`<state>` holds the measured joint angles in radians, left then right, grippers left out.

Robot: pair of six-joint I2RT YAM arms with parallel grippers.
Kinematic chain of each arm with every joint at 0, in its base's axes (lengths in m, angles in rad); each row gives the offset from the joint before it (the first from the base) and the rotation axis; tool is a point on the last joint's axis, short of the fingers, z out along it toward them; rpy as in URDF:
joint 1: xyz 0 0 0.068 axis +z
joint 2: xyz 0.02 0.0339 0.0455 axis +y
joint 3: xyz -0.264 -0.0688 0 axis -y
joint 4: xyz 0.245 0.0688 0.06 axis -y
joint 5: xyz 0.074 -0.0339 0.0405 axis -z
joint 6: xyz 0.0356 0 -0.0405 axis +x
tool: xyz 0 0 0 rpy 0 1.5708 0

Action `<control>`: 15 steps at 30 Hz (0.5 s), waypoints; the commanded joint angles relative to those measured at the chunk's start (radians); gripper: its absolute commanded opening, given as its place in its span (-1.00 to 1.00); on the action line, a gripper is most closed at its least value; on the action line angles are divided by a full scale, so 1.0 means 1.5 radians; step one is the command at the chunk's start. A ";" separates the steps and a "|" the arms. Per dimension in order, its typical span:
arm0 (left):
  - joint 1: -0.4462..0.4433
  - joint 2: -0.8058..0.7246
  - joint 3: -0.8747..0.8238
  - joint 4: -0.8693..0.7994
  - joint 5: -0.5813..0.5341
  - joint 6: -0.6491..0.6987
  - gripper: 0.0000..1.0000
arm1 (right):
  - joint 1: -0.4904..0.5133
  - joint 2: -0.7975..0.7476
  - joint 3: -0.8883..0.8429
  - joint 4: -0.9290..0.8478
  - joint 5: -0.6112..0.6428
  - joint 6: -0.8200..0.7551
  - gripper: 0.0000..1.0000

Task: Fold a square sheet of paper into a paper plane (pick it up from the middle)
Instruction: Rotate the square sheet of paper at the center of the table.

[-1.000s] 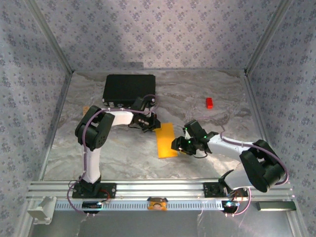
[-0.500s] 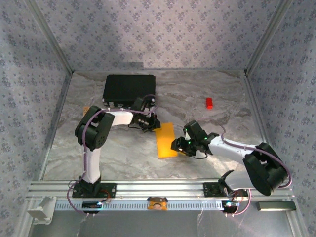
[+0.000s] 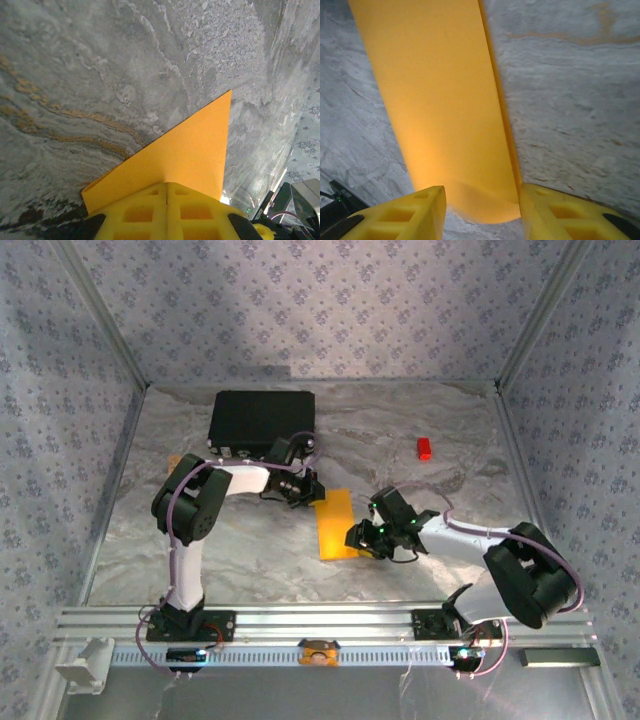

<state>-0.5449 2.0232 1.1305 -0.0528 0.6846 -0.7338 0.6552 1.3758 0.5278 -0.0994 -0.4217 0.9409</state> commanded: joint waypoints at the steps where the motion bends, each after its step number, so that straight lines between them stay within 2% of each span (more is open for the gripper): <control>1: 0.001 0.011 -0.021 -0.048 -0.032 0.005 -1.00 | 0.002 0.003 0.004 0.019 -0.017 0.012 -0.11; 8: 0.000 0.012 -0.020 -0.047 -0.031 0.005 -1.00 | -0.001 -0.015 0.011 0.006 0.009 0.000 -0.07; 15: -0.002 0.015 -0.018 -0.046 -0.029 0.005 -1.00 | -0.020 -0.005 0.013 0.065 -0.004 -0.013 0.01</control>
<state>-0.5449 2.0232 1.1305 -0.0528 0.6853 -0.7338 0.6365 1.3735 0.5282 -0.0452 -0.4244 0.9424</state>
